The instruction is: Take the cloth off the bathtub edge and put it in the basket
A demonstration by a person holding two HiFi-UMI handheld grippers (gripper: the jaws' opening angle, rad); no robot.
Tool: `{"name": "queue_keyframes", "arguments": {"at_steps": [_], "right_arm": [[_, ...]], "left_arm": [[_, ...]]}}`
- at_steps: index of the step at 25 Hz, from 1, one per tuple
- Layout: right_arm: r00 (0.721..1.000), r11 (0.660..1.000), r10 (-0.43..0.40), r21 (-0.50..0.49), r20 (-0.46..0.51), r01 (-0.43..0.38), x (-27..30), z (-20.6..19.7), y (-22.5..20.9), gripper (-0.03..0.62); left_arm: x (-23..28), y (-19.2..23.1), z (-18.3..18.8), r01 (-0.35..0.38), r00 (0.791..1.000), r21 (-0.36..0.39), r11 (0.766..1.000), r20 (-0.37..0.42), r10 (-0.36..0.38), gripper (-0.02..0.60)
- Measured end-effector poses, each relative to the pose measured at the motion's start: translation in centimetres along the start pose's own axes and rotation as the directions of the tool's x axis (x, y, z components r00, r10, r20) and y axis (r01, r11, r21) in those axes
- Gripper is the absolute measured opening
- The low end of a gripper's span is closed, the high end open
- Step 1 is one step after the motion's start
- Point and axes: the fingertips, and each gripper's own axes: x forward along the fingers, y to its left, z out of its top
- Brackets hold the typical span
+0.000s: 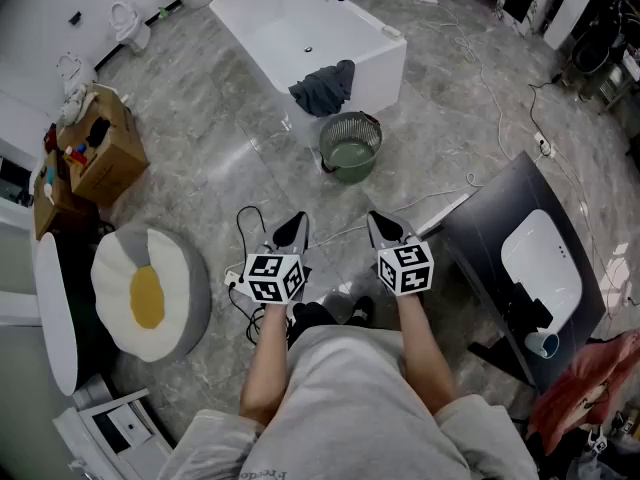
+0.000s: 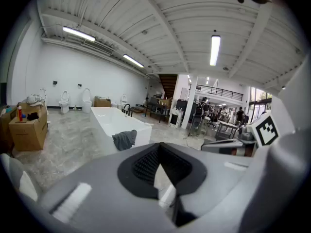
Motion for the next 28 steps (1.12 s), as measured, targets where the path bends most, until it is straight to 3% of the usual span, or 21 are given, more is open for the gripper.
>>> {"name": "queue_keyframes", "arguments": {"at_steps": [5, 9, 13, 17, 22, 28], "right_arm": [[1.000, 1.000, -0.017, -0.023, 0.001, 0.017, -0.3, -0.1, -0.7, 0.002], [1.000, 1.000, -0.005, 0.016, 0.011, 0.004, 0.1, -0.3, -1.2, 0.000], [1.000, 0.998, 0.026, 0.053, 0.002, -0.027, 0.9, -1.1, -1.0, 0.000], [0.998, 0.997, 0.055, 0.063, -0.027, -0.053, 2.5, -1.8, -0.7, 0.002], [0.998, 0.996, 0.047, 0.076, -0.036, -0.044, 5.6, -1.2, -2.1, 0.002], [1.000, 0.994, -0.004, 0.113, -0.023, 0.006, 11.1, 2.1, -4.7, 0.002]], "left_arm": [[-0.2, 0.3, 0.2, -0.025, 1.000, -0.003, 1.000, 0.019, 0.025, 0.058], [-1.2, 1.3, 0.2, -0.036, 0.998, -0.082, 0.996, 0.042, 0.039, 0.058], [-2.6, 3.6, -1.2, -0.097, 0.995, -0.104, 0.990, 0.012, 0.099, 0.058], [-2.7, 6.2, -2.3, -0.096, 0.995, -0.208, 0.973, 0.010, 0.100, 0.058], [0.5, 9.0, -1.7, -0.102, 0.994, -0.216, 0.971, 0.000, 0.105, 0.058], [6.7, 12.7, 1.9, -0.057, 0.998, -0.232, 0.971, 0.003, 0.060, 0.058]]}}
